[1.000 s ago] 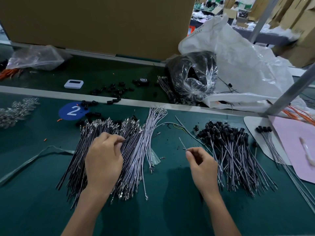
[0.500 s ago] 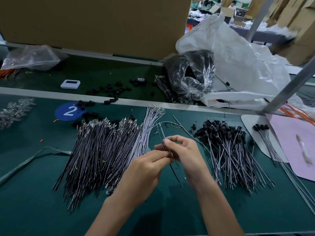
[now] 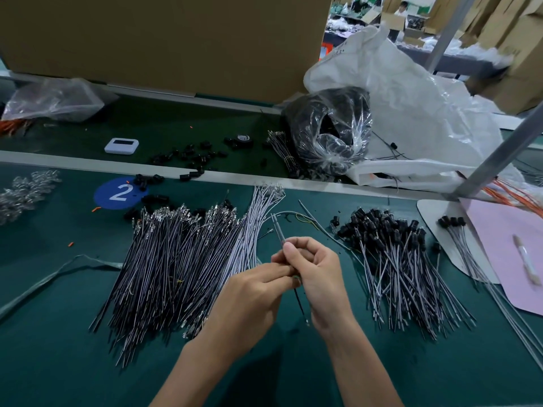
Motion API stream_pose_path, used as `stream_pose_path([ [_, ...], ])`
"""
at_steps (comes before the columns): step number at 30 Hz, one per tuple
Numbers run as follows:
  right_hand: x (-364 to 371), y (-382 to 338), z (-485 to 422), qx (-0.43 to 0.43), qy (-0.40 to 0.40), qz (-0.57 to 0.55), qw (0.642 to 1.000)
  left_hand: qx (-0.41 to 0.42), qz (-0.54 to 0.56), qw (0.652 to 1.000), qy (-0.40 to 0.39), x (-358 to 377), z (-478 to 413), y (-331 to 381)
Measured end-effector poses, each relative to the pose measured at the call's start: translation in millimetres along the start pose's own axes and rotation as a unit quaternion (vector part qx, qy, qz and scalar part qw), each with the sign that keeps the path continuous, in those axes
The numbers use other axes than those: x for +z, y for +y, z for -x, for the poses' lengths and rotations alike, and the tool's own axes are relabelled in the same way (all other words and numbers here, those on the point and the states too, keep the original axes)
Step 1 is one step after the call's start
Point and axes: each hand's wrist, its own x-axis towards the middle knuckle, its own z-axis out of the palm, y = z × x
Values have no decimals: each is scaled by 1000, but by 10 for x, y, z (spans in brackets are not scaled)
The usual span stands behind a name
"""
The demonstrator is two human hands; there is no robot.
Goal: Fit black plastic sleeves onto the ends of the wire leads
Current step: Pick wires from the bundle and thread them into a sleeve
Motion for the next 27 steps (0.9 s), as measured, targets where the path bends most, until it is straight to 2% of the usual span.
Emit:
stream_pose_path([
  [3, -91, 17, -72, -50, 45, 62, 996, -18, 30, 999, 5, 7, -6, -13],
  [5, -211, 47, -130, -97, 74, 161, 979, -52, 61, 997, 11, -5, -19, -53],
  [8, -418, 156, -239, -143, 126, 354, 916, -113, 60, 992, 5, -76, -68, -197],
  [11, -575, 297, -332, -131, 148, 456, 868, -191, -3, 982, -1, -167, -226, -447],
  [16, -600, 456, -368, -151, 159, 449, 866, -313, -104, 943, 46, -317, -715, -1056],
  [18, -601, 472, -364, -158, 157, 438, 871, -357, -134, 923, 40, -363, -934, -1350],
  [23, -654, 494, -378, -157, 154, 432, 875, -428, -224, 871, -90, -335, -1331, -1910],
  [27, -656, 489, -408, -156, 153, 418, 882, -446, -223, 857, -128, -302, -1454, -2080],
])
